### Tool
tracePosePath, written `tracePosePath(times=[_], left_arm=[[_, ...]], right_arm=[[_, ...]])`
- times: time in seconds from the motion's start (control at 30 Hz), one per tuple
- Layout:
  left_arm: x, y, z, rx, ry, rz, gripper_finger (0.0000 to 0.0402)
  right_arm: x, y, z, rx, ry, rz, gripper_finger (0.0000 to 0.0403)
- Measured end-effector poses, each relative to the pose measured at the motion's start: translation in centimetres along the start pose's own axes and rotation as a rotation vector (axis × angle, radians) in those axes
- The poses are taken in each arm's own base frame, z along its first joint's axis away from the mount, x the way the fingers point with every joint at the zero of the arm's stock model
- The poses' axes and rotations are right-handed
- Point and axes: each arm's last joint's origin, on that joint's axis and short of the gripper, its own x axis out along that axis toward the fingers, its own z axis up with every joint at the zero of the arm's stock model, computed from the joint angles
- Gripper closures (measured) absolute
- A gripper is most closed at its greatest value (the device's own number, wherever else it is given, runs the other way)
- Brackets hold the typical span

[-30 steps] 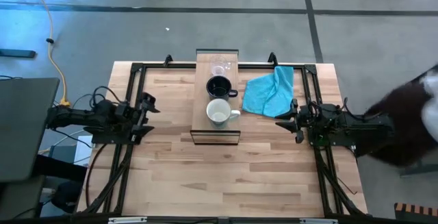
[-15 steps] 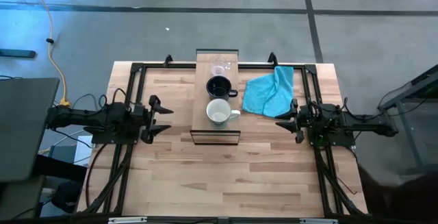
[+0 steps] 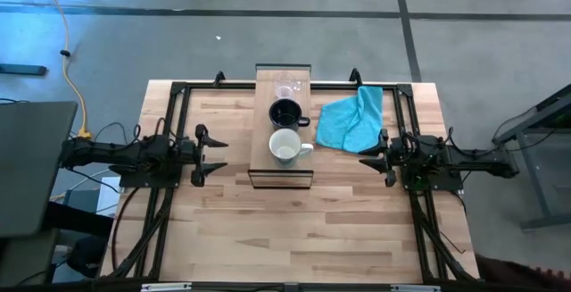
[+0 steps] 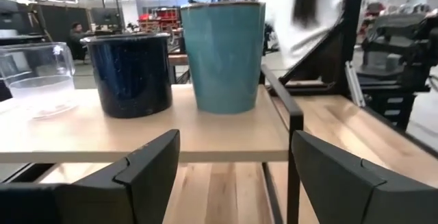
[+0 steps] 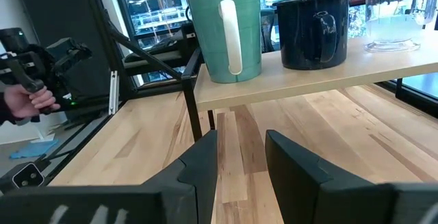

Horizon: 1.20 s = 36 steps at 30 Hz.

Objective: Stack small to large cups/mugs on shelf
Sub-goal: Return to Home Position

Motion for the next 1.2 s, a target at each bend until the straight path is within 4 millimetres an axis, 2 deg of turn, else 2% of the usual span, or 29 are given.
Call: tracePosePath(times=[0.67, 1.2], left_arm=[[-0.1, 0.0, -1.2, 0.011, 0.127, 0.004, 0.0131], [-0.1, -0.1, -1.2, 0.003, 0.129, -0.008, 0.0131]], right_arm=[[0.0, 0.0, 0.0, 0.000, 0.000, 0.000, 0.0288], [0.0, 0.0, 0.0, 0.000, 0.000, 0.000, 0.0288]])
